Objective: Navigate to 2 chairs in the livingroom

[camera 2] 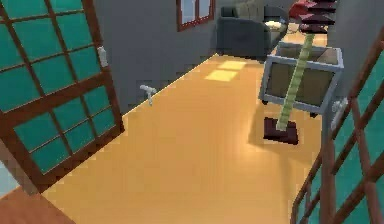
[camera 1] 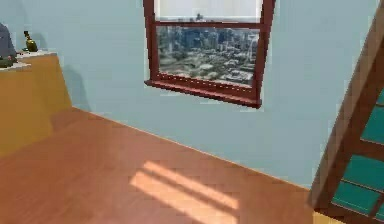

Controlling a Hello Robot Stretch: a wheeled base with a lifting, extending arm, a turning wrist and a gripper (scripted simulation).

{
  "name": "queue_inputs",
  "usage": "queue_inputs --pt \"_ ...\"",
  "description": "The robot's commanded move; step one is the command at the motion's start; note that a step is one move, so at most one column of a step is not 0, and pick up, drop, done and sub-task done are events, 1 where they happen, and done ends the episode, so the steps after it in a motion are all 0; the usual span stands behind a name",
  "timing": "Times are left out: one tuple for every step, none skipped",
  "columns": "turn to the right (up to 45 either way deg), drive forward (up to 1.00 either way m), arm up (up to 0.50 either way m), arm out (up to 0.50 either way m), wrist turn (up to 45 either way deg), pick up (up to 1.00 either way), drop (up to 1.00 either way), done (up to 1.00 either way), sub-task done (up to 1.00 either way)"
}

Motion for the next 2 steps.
queue_inputs --pt "45.0 0.0 0.0 0.0 0.0 0.0 0.0 0.0 0.0" --pt "45.0 0.0 0.0 0.0 0.0 0.0 0.0 0.0 0.0"
